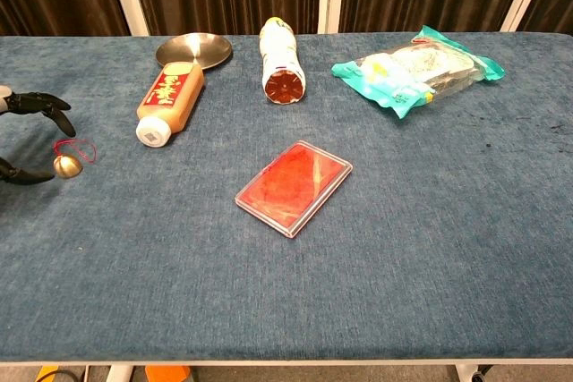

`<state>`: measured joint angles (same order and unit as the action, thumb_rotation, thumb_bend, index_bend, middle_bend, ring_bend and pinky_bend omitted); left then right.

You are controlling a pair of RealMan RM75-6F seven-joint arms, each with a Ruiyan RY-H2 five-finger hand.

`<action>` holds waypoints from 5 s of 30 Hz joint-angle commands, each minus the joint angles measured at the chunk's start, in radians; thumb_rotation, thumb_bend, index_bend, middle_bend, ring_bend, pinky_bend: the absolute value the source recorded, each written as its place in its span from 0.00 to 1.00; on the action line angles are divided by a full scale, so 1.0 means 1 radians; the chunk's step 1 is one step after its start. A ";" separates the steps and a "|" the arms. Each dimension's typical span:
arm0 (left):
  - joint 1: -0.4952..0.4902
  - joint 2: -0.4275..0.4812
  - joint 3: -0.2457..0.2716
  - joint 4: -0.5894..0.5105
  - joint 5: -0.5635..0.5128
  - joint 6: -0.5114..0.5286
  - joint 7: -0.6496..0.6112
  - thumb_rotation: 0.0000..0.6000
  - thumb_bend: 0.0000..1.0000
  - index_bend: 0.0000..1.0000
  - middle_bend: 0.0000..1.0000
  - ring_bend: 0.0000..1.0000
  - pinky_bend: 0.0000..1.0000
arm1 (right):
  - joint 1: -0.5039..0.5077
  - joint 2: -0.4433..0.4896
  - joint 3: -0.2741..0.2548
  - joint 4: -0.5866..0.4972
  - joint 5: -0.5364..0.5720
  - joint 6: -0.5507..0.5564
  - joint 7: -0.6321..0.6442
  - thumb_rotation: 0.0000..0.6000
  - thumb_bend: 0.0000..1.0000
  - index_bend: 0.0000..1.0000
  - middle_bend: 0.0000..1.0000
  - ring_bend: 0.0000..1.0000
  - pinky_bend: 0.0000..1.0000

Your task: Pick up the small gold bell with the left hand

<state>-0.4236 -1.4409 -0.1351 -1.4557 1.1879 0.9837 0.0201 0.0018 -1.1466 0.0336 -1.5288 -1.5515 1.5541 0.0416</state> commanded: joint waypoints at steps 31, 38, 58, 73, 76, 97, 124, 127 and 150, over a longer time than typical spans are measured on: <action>-0.028 0.000 0.004 -0.015 -0.058 -0.009 0.030 1.00 0.34 0.48 0.12 0.00 0.00 | 0.006 -0.009 -0.002 0.019 0.022 -0.034 0.015 1.00 0.26 0.00 0.00 0.00 0.02; -0.031 -0.009 0.001 -0.010 -0.064 -0.003 0.031 1.00 0.35 0.50 0.14 0.00 0.00 | 0.006 -0.009 -0.002 0.020 0.027 -0.040 0.016 1.00 0.26 0.00 0.00 0.00 0.02; -0.042 -0.017 0.001 -0.005 -0.067 -0.004 0.029 1.00 0.36 0.54 0.16 0.00 0.00 | 0.007 -0.012 -0.002 0.027 0.042 -0.056 0.018 1.00 0.26 0.00 0.00 0.00 0.02; -0.044 -0.021 0.003 0.001 -0.084 -0.004 0.039 1.00 0.37 0.57 0.17 0.00 0.00 | 0.007 -0.011 -0.002 0.025 0.044 -0.058 0.017 1.00 0.26 0.00 0.00 0.00 0.02; -0.045 -0.021 0.003 -0.001 -0.085 -0.003 0.040 1.00 0.37 0.58 0.17 0.00 0.00 | 0.007 -0.011 -0.001 0.024 0.045 -0.058 0.017 1.00 0.26 0.00 0.00 0.00 0.02; -0.031 0.056 -0.019 -0.058 -0.002 0.174 0.202 1.00 0.44 0.64 0.23 0.04 0.00 | 0.008 -0.007 0.001 0.018 0.043 -0.056 0.016 1.00 0.26 0.00 0.00 0.00 0.02; -0.070 0.215 -0.019 -0.343 -0.142 -0.088 0.079 1.00 0.43 0.64 0.17 0.04 0.00 | 0.009 -0.012 0.003 0.037 0.063 -0.073 0.029 1.00 0.26 0.00 0.00 0.00 0.02; -0.053 0.140 -0.023 -0.323 -0.164 0.010 0.127 1.00 0.43 0.66 0.17 0.03 0.00 | 0.010 -0.015 0.000 0.037 0.059 -0.076 0.030 1.00 0.26 0.00 0.00 0.00 0.02; -0.053 0.086 -0.038 -0.281 -0.194 0.063 0.172 1.00 0.44 0.64 0.17 0.04 0.00 | 0.012 -0.013 0.003 0.036 0.061 -0.078 0.030 1.00 0.26 0.00 0.00 0.00 0.02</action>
<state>-0.4770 -1.3442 -0.1710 -1.7625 0.9619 1.1107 0.4429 0.0137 -1.1601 0.0364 -1.4928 -1.4902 1.4760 0.0712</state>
